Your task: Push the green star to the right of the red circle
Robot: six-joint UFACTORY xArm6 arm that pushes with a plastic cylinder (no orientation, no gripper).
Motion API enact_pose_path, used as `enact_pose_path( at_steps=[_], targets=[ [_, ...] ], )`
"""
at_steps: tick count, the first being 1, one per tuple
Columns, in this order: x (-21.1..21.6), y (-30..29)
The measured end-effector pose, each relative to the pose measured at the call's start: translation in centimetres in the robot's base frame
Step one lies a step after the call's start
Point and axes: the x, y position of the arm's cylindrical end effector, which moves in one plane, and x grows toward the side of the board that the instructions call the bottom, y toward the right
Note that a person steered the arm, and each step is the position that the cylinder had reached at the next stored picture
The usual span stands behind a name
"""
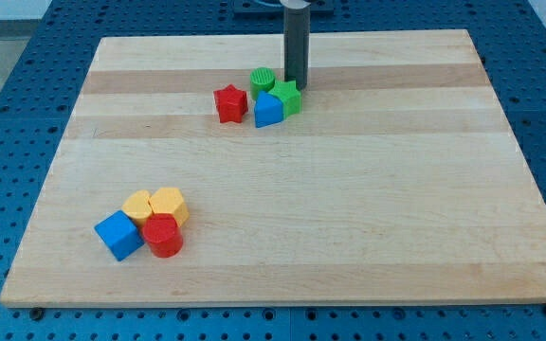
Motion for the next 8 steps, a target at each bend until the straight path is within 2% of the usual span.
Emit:
enact_pose_path(
  at_steps=[1, 3, 6, 8],
  targets=[
    [2.6, -0.3],
    [6.5, -4.3],
    [9.0, -1.2],
    [12.1, -2.3]
  ],
)
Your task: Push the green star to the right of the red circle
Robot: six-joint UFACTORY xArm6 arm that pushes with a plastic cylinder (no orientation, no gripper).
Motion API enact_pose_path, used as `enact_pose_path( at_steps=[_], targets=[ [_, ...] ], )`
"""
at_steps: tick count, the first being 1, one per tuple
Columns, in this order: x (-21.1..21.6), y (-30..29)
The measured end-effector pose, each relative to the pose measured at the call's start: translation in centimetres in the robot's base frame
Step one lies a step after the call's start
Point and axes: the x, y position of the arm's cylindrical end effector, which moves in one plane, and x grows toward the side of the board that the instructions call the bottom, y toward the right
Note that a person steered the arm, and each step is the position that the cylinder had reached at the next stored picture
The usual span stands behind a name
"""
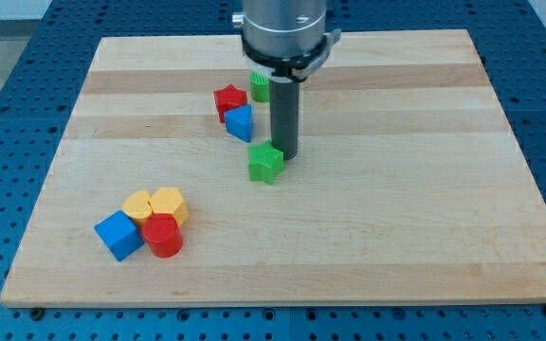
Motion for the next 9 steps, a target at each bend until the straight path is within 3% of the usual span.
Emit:
enact_pose_path(
  at_steps=[2, 5, 9],
  targets=[
    [2.4, -4.8],
    [7.9, -5.5],
    [11.5, -6.9]
  ],
)
